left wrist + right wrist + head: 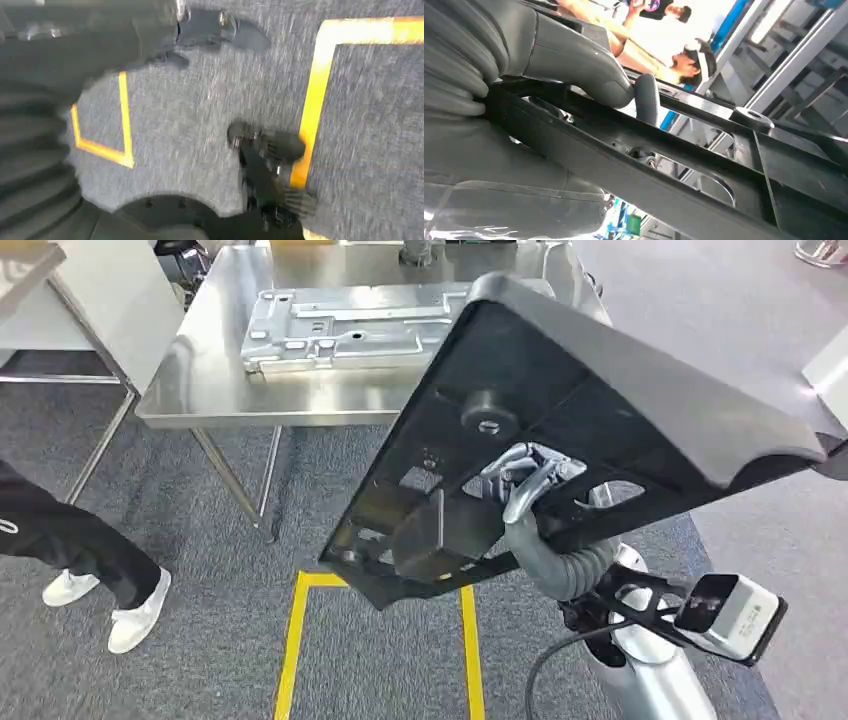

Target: Take the parts from the cabinet and place them on the table.

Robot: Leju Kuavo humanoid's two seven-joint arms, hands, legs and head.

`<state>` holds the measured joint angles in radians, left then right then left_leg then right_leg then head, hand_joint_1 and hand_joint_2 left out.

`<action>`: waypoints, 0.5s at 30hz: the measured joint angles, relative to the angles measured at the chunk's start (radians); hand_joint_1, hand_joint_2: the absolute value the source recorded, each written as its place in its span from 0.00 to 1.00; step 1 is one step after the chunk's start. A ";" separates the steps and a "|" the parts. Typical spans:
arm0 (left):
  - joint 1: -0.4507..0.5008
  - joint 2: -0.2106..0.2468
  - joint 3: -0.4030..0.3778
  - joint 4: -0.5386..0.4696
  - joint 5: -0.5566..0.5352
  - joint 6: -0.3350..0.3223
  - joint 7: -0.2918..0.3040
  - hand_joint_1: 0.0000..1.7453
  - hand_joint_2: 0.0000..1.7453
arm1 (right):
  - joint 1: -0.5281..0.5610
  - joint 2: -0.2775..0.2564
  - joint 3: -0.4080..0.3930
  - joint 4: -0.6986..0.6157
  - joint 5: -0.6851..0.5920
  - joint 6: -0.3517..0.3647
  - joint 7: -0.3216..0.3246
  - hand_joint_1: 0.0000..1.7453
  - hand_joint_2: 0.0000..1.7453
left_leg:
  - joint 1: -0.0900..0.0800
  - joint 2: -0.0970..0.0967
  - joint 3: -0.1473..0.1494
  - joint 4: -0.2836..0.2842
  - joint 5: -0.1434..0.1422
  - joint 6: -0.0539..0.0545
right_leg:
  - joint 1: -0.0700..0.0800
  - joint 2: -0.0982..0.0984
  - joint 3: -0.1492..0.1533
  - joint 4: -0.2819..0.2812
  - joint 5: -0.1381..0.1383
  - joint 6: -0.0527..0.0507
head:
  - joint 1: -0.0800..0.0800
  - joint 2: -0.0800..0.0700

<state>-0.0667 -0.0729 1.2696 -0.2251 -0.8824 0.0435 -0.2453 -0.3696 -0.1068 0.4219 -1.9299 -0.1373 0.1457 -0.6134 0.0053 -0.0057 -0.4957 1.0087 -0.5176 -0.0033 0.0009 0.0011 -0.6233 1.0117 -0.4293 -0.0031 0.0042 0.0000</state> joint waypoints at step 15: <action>0.005 0.000 0.001 0.000 0.001 0.003 0.000 0.00 1.00 | 0.004 0.006 0.013 0.000 0.002 -0.002 0.008 1.00 1.00 | -0.008 0.001 -0.110 0.015 0.072 0.013 | -0.001 0.005 0.094 -0.011 -0.073 0.004 | -0.007 0.000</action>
<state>-0.0615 -0.0729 1.2703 -0.2251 -0.8812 0.0462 -0.2453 -0.3651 -0.1003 0.4349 -1.9295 -0.1350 0.1438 -0.6050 -0.0031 -0.0051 -0.6055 1.0242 -0.4451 0.0095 0.0001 0.0063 -0.5296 1.0004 -0.5021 0.0006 -0.0027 0.0004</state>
